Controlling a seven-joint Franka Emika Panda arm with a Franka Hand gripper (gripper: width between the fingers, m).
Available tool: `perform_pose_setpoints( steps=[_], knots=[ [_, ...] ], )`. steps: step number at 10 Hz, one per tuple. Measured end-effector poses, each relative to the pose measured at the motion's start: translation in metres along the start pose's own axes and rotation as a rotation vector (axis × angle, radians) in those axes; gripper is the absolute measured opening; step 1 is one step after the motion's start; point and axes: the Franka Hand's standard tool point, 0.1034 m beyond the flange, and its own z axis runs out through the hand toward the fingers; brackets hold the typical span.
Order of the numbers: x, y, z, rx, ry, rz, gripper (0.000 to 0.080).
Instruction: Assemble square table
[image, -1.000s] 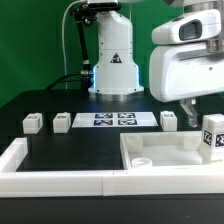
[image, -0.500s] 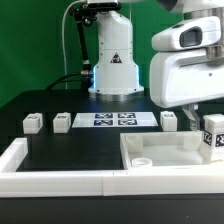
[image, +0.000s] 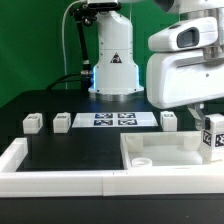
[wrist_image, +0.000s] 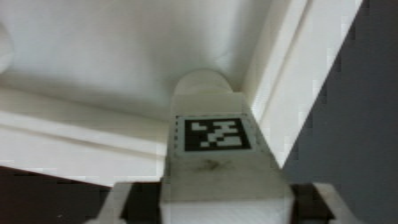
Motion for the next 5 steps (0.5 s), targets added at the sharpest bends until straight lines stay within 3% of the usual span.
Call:
perform_pose_setpoints(
  steps=[2, 5],
  knots=[
    [0.0001, -0.0009, 0.0001, 0.004, 0.001, 0.077, 0.0290],
    [-0.0024, -0.0009, 0.0009, 0.001, 0.031, 0.401, 0.0290]
  ],
)
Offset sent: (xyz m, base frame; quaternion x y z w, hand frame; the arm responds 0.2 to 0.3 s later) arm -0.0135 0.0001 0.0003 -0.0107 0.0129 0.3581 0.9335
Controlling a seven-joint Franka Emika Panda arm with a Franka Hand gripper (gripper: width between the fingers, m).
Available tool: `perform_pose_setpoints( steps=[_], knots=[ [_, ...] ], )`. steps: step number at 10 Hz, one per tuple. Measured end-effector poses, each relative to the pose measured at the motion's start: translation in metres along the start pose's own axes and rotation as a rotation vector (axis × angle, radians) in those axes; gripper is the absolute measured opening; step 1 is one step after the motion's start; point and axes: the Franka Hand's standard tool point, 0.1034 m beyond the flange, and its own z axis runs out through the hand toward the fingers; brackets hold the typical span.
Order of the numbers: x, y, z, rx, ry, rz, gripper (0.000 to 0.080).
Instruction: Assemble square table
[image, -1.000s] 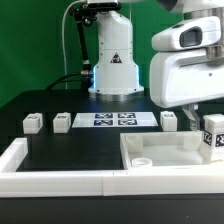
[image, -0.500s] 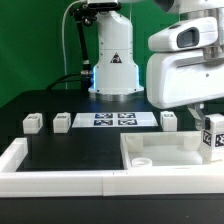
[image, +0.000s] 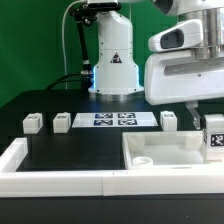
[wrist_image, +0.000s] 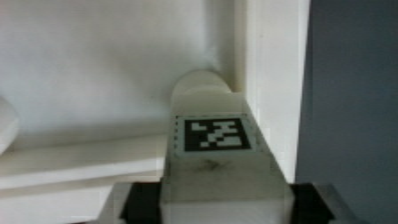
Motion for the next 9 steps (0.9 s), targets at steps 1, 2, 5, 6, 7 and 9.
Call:
perform_pose_setpoints(
  steps=[1, 2, 5, 6, 7, 9],
  knots=[
    [0.0006, 0.0006, -0.0001, 0.000, 0.002, 0.100, 0.0291],
    [0.0010, 0.0009, -0.0001, -0.003, 0.007, 0.199, 0.0291],
    [-0.0037, -0.0034, 0.0015, -0.020, 0.012, 0.620, 0.0291],
    [-0.0038, -0.0037, 0.0015, -0.024, 0.012, 0.670, 0.0291],
    [-0.0039, -0.0042, 0.0016, -0.022, 0.013, 0.710, 0.0291],
    [-0.0051, -0.0070, 0.0025, -0.012, 0.006, 0.740, 0.0527]
  ],
)
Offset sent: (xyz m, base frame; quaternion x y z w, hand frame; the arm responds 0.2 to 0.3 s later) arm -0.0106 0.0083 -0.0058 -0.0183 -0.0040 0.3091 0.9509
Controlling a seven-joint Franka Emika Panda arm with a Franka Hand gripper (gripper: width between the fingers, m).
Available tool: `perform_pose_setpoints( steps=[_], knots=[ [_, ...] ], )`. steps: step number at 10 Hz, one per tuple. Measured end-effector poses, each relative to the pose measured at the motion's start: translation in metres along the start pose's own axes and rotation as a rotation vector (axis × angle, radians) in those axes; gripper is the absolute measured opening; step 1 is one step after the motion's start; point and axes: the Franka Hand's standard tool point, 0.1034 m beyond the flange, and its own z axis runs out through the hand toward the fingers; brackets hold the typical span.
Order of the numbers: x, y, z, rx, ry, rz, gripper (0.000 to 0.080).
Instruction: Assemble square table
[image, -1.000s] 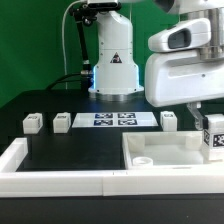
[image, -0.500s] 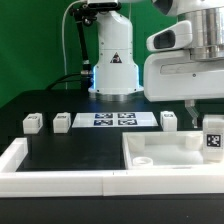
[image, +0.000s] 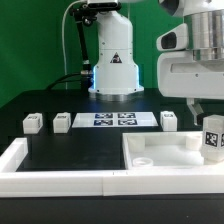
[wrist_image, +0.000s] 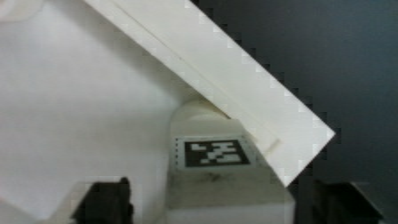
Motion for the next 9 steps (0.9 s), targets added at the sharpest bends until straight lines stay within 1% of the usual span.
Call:
perform_pose_setpoints(
  steps=[1, 2, 3, 5, 6, 7, 9],
  knots=[
    [-0.0001, 0.0000, 0.0001, 0.000, 0.000, -0.006, 0.0527],
    [0.0000, -0.0003, -0.0001, -0.001, 0.001, -0.085, 0.0628],
    [-0.0006, -0.0036, -0.0022, -0.003, -0.004, -0.125, 0.0643],
    [-0.0020, -0.0078, -0.0028, -0.003, 0.001, -0.351, 0.0648],
    [-0.0041, -0.0091, -0.0018, -0.012, 0.006, -0.472, 0.0648],
    [-0.0032, -0.0098, -0.0010, -0.019, 0.008, -0.593, 0.0649],
    [0.0041, -0.0053, -0.0002, -0.021, 0.009, -0.747, 0.0649]
  ],
)
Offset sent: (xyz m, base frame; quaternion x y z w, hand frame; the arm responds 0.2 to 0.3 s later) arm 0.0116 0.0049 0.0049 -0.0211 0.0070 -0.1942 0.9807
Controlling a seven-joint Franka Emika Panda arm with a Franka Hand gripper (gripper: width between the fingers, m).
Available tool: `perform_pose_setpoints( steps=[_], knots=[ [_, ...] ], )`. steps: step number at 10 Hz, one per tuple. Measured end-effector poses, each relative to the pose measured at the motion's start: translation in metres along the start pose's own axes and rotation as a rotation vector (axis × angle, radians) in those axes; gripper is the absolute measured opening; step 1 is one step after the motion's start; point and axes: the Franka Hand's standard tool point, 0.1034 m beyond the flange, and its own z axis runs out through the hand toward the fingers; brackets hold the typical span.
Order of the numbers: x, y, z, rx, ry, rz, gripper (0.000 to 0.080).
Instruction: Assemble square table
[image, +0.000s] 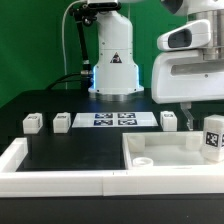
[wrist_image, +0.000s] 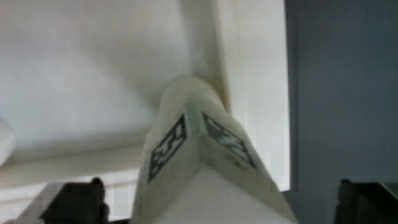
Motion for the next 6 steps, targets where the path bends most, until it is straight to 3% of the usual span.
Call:
perform_pose_setpoints(
  steps=[6],
  knots=[
    [-0.0023, -0.0006, 0.0020, -0.011, 0.000, -0.422, 0.0649]
  ],
)
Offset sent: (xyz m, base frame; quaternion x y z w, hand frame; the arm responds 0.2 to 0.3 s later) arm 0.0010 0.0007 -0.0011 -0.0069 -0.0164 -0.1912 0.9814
